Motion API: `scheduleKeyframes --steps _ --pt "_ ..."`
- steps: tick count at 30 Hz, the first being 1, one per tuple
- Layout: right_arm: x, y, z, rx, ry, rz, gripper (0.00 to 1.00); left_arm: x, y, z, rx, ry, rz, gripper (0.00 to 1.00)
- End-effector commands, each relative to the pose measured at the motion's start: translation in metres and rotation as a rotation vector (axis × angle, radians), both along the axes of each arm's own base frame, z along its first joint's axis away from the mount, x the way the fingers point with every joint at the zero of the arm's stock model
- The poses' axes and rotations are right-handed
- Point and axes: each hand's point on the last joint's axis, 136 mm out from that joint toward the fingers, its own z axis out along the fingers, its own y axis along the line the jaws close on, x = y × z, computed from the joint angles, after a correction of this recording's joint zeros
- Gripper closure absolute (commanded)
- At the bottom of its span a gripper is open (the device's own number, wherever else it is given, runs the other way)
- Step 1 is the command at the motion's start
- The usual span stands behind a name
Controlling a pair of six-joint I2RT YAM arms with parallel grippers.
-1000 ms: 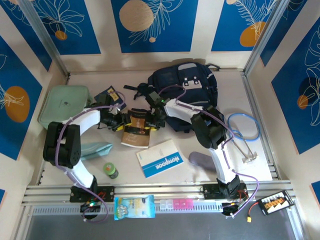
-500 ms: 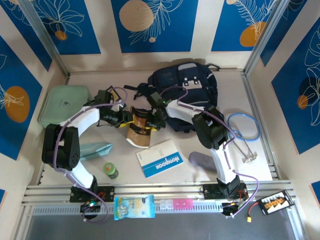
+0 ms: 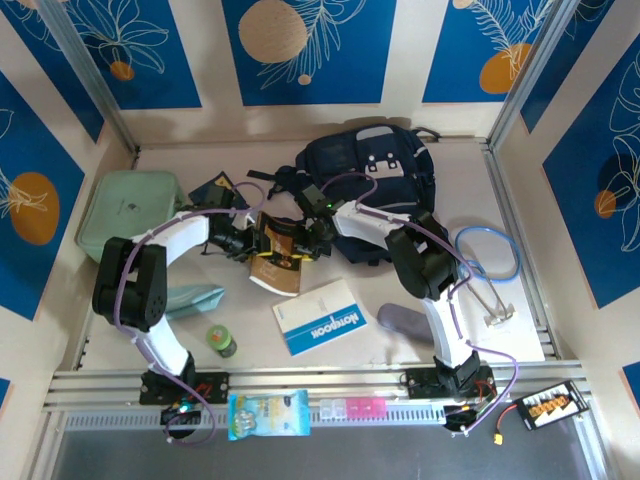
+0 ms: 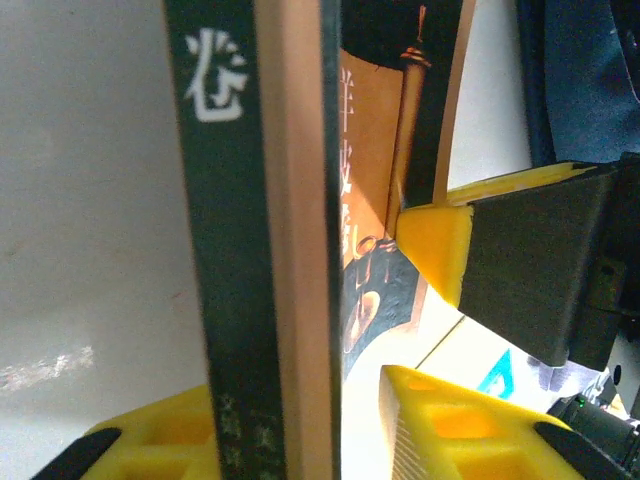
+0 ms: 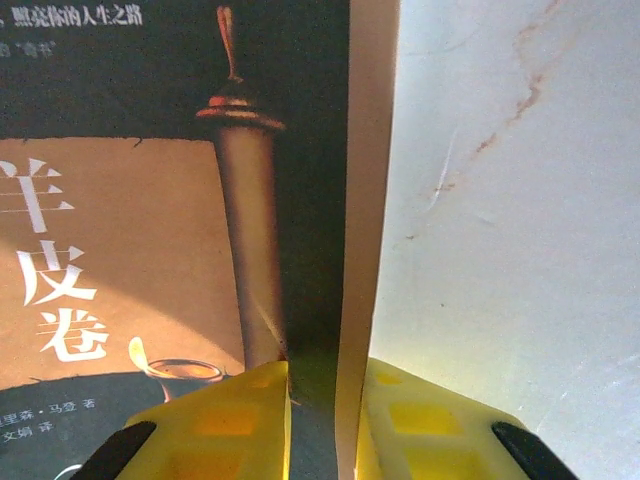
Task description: Pack the student bag
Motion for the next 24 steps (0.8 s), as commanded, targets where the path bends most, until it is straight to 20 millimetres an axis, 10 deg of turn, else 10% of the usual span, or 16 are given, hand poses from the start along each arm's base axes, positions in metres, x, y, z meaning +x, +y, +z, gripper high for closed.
scheduleKeyframes --steps 1,8,15,24 --pt "-0.023 -0.016 -0.035 -0.108 0.067 -0.003 0.79 0.003 -0.008 0.019 -0.015 -0.047 -0.031 0.75" --pt "-0.010 -0.008 0.006 0.001 -0.023 0.014 0.73 0.014 -0.001 0.050 0.015 -0.163 0.019 1.00" --pt "0.011 -0.022 0.107 0.345 -0.283 -0.042 0.49 0.025 0.002 0.108 -0.046 -0.319 0.129 1.00" --pt "-0.008 -0.056 0.184 0.701 -0.397 -0.134 0.20 0.055 -0.008 0.186 -0.370 -0.440 0.429 1.00"
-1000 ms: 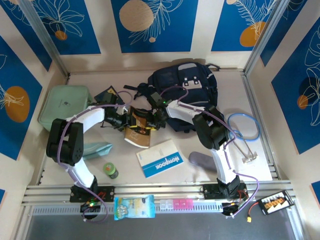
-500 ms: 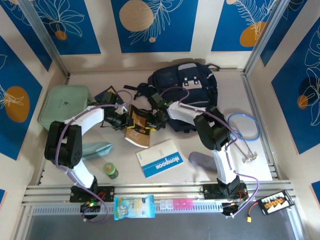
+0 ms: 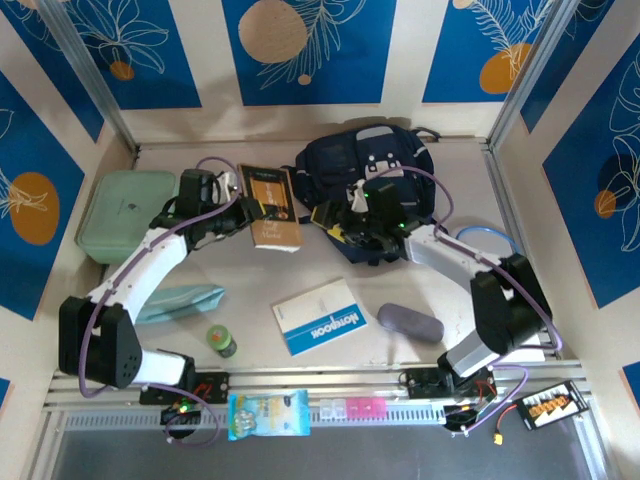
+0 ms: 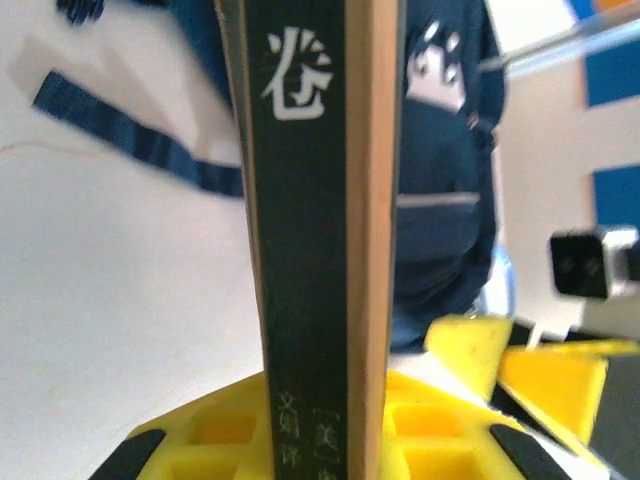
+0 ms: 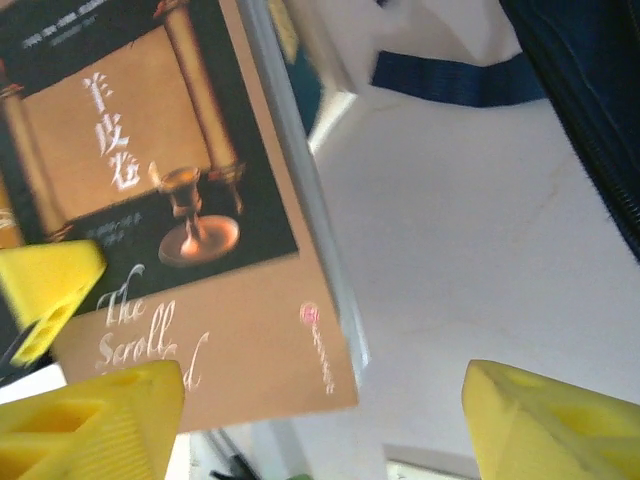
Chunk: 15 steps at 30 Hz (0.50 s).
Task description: Pack the student bag
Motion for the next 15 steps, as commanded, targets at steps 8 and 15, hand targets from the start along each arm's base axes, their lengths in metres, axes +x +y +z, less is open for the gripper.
scheduleKeyframes --steps 8,15 --pt "-0.018 0.001 0.081 0.350 -0.059 -0.059 0.05 0.026 -0.025 0.080 -0.410 -0.135 0.175 1.00" --pt "-0.001 0.006 0.085 0.486 0.050 -0.165 0.03 0.027 -0.039 0.115 -0.537 -0.233 0.179 1.00"
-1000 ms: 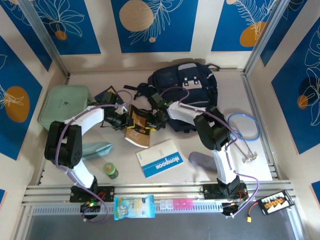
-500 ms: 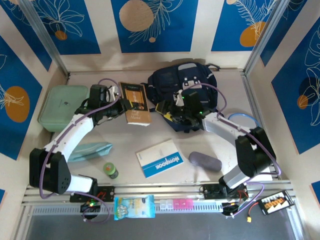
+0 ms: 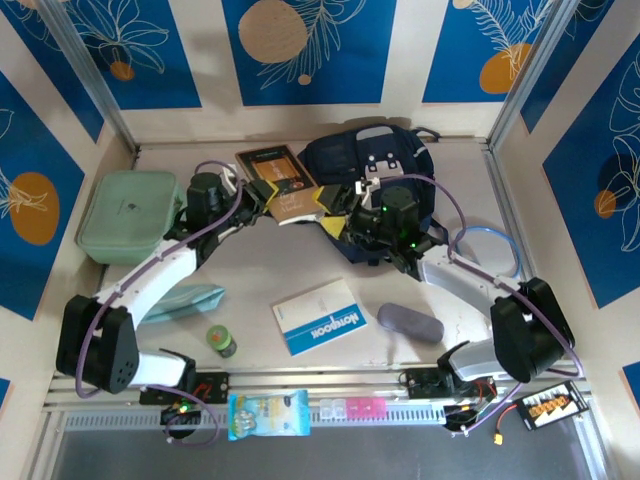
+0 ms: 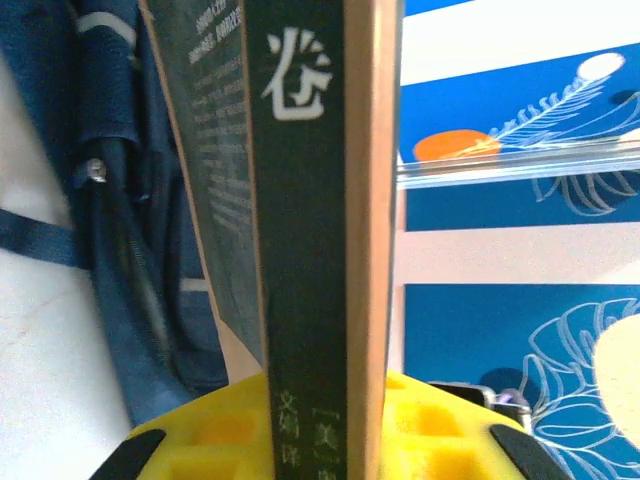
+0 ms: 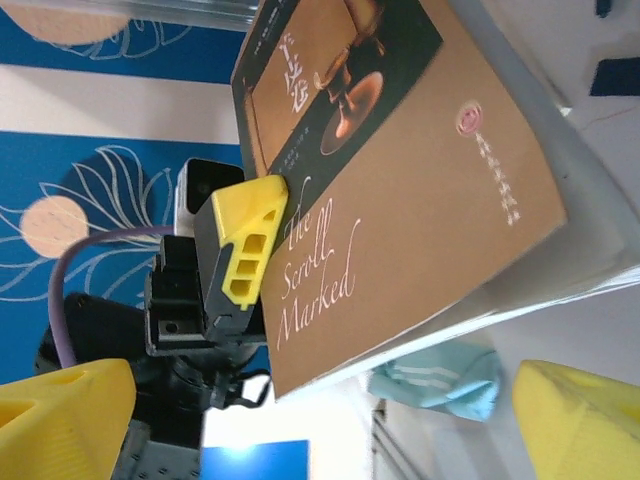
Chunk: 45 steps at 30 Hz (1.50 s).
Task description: Pack the student bag
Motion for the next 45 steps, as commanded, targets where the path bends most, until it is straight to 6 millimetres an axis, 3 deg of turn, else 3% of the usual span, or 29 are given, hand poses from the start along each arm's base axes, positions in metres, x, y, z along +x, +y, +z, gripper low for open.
scheduleKeyframes --steps 1,5,13,25,28,31,41,43,45 --pt "0.010 0.001 0.008 0.112 0.048 -0.045 0.02 0.005 -0.006 0.069 -0.134 -0.212 0.027 1.00" --pt "0.015 0.011 0.013 0.133 0.065 -0.011 0.01 0.011 -0.017 0.084 -0.157 -0.245 0.008 1.00" --pt "0.029 0.012 0.023 0.176 0.065 -0.036 0.02 0.021 -0.026 0.088 -0.223 -0.247 0.012 1.00" --pt "0.056 0.017 0.038 0.293 0.050 -0.124 0.19 0.018 -0.026 0.086 -0.291 -0.192 0.031 1.00" --pt "0.057 0.014 0.042 0.312 0.019 -0.151 0.30 0.018 -0.025 0.079 -0.275 -0.173 0.036 1.00" --pt "0.055 0.010 0.049 0.317 -0.022 -0.163 0.49 0.016 -0.026 0.073 -0.273 -0.162 0.027 1.00" --pt "0.044 0.002 0.042 0.209 -0.040 -0.201 0.81 0.009 -0.027 0.048 -0.219 -0.128 0.012 1.00" --pt "0.043 -0.005 0.040 0.157 -0.062 -0.224 0.88 0.007 -0.027 0.041 -0.166 -0.121 0.007 0.93" --pt "0.041 -0.016 0.038 0.075 -0.089 -0.251 0.91 0.006 -0.026 0.031 -0.068 -0.116 -0.006 0.72"
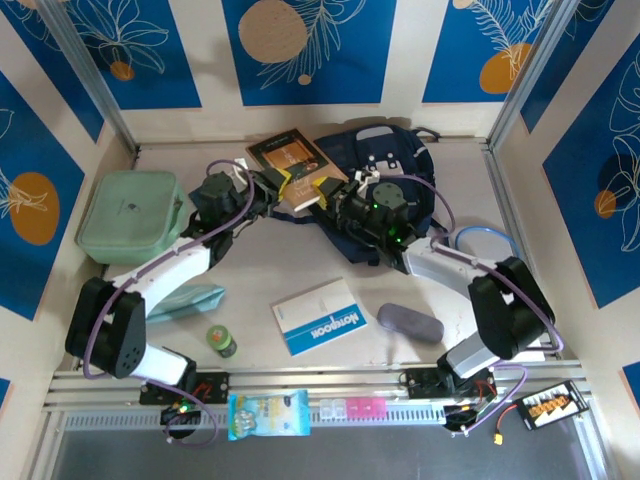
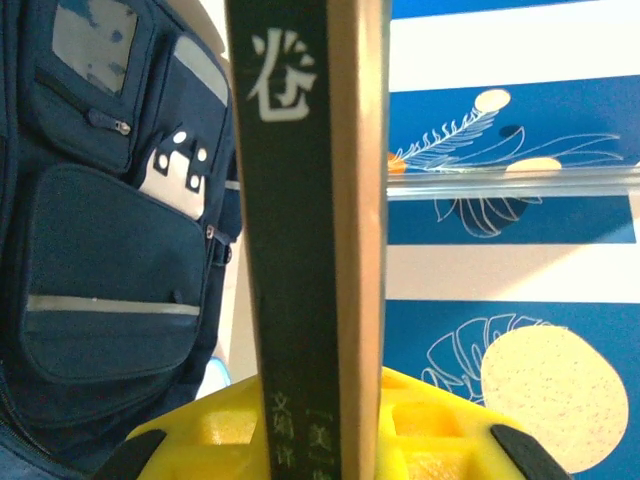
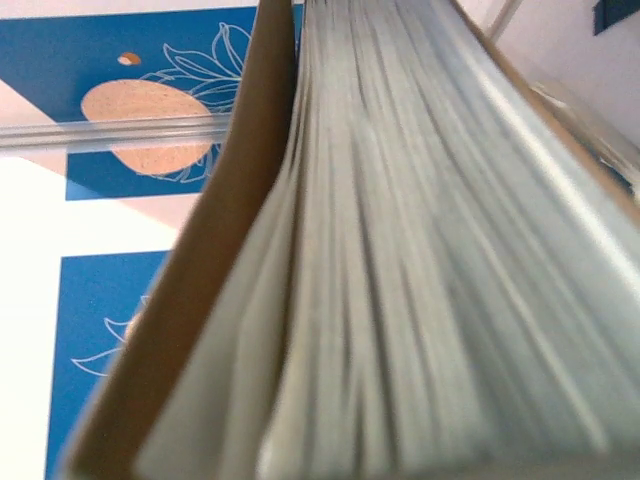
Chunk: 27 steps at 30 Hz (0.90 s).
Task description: Pack the student bag
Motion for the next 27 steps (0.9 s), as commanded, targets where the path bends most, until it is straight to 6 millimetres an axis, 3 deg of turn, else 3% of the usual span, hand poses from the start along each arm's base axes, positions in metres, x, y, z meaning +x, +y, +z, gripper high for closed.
scheduleKeyframes --steps 1,4,9,13,20,27 --pt "-0.005 -0.024 0.020 -0.142 -0.133 -0.077 0.91 -0.007 0.004 0.005 0.169 -0.081 -0.018 0.60" --pt "-0.008 -0.049 0.021 -0.354 -0.193 -0.137 0.92 -0.009 0.002 -0.006 0.366 -0.110 -0.062 0.29" --pt "-0.013 -0.113 0.017 -0.610 -0.210 -0.244 0.92 -0.009 -0.026 -0.003 0.632 -0.262 -0.183 0.01" --pt "-0.018 -0.168 0.016 -0.677 -0.157 -0.323 0.92 -0.010 -0.064 -0.010 0.753 -0.418 -0.323 0.00" --pt "-0.040 -0.248 0.011 -0.743 -0.028 -0.433 0.93 -0.013 -0.122 -0.049 0.955 -0.628 -0.569 0.00" --pt "-0.064 -0.300 -0.018 -0.730 0.154 -0.522 0.93 -0.006 -0.161 -0.102 1.132 -0.737 -0.795 0.00"
